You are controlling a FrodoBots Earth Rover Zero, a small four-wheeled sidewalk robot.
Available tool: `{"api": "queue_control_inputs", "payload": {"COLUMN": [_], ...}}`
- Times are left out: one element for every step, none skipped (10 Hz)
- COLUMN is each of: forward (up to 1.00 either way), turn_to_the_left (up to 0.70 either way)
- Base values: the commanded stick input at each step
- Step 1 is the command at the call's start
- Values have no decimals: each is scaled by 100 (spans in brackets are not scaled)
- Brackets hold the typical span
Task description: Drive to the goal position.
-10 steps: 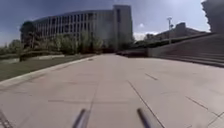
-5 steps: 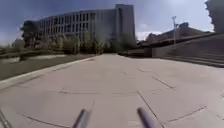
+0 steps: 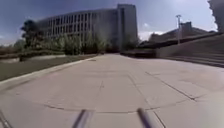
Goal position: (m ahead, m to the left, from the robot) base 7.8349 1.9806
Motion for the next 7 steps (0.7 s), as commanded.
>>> {"api": "queue_control_inputs", "payload": {"forward": [100, 100, 100, 100, 100, 100, 100], "turn_to_the_left": [0, 0, 0, 0, 0, 0, 0]}}
